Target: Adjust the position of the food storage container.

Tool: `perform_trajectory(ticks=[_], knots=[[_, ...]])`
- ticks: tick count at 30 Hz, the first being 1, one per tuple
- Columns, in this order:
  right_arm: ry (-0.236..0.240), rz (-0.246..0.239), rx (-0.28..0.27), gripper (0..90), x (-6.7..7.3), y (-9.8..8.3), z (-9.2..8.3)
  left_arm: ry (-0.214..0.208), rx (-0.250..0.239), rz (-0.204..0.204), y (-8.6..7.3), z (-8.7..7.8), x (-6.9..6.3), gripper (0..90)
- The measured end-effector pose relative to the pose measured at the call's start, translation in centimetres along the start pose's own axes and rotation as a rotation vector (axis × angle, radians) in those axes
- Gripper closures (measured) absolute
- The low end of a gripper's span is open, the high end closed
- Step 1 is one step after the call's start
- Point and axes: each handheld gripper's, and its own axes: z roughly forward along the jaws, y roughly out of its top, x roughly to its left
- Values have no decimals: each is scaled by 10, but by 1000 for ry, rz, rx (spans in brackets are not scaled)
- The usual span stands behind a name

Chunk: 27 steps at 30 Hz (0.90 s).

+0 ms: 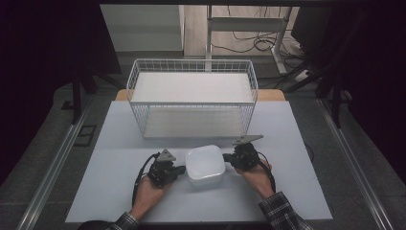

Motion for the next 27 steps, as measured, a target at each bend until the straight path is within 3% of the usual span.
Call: perform_trajectory(ticks=[8, 11, 17, 23, 27], knots=[[33, 4, 25, 894, 25, -11, -3, -14, 24, -13, -5, -16, 10, 898], [27, -22, 37, 894, 35, -12, -2, -22, 21, -31, -5, -18, 15, 898], [20, -24, 45, 893, 36, -13, -1, -14, 25, -24, -4, -16, 15, 890], [-17, -67, 27, 852, 37, -16, -10, 5, 8, -8, -6, -30, 15, 819], [-30, -68, -13, 762, 38, -22, -26, 33, -11, 24, -11, -44, 14, 620]])
